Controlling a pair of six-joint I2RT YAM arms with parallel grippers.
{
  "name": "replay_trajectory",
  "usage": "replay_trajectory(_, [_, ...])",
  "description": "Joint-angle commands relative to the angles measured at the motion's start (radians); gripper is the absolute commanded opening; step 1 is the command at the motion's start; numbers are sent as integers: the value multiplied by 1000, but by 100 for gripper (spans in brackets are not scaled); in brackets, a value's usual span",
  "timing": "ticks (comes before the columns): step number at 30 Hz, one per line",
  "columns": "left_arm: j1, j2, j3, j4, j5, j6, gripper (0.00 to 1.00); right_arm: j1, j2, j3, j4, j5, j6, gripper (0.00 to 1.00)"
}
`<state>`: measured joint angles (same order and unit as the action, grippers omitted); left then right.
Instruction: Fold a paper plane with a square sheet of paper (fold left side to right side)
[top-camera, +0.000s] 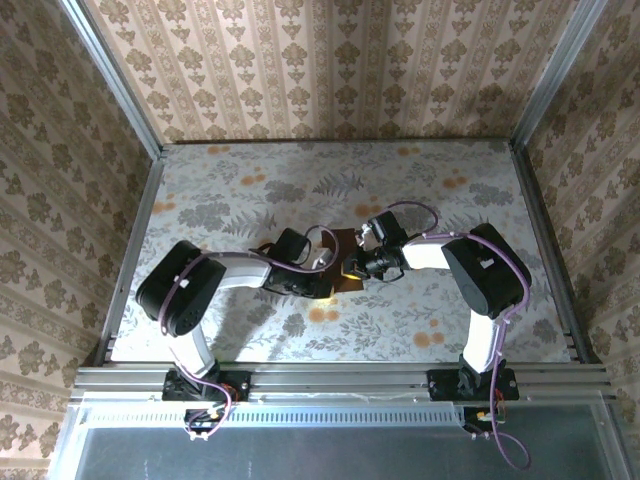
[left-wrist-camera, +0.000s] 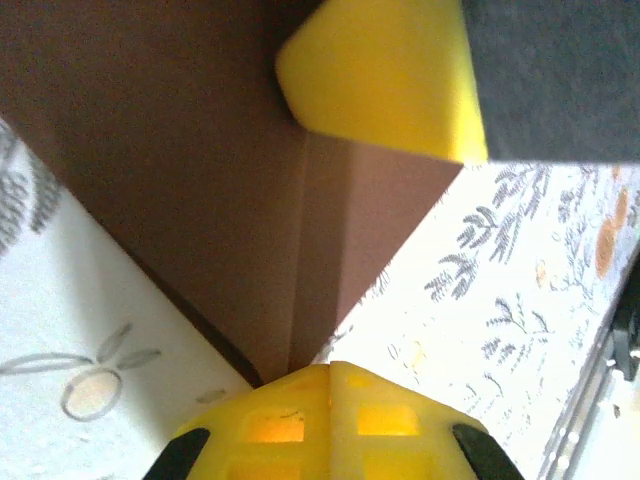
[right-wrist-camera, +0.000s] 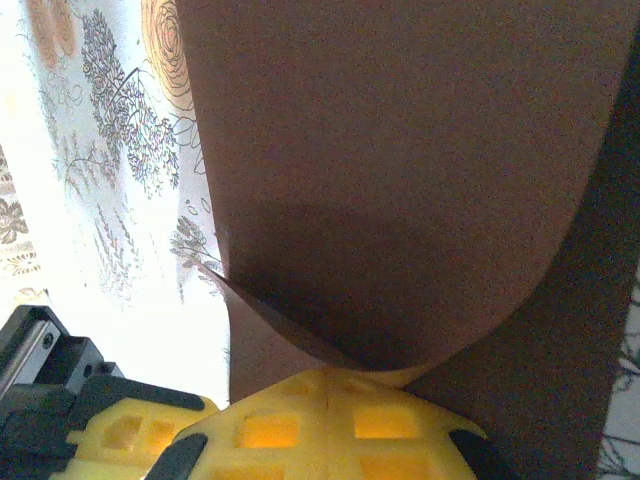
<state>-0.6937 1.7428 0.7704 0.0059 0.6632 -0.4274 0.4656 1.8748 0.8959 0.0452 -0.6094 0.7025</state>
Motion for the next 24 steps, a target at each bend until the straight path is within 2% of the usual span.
replay_trajectory(1, [15, -57, -2, 4, 68, -36, 0, 4, 47, -23, -133, 83, -24, 0])
replay_trajectory(5, [38, -67, 25, 28, 84, -52, 0, 4, 46, -22, -130, 83, -23, 0])
replay_trajectory(10, [42, -11, 88, -22, 71, -8, 0, 5, 46, -24, -128, 82, -21, 0])
replay_trajectory(24, [34, 82, 118, -108, -52, 54, 0, 13, 43, -13, -131, 73, -21, 0])
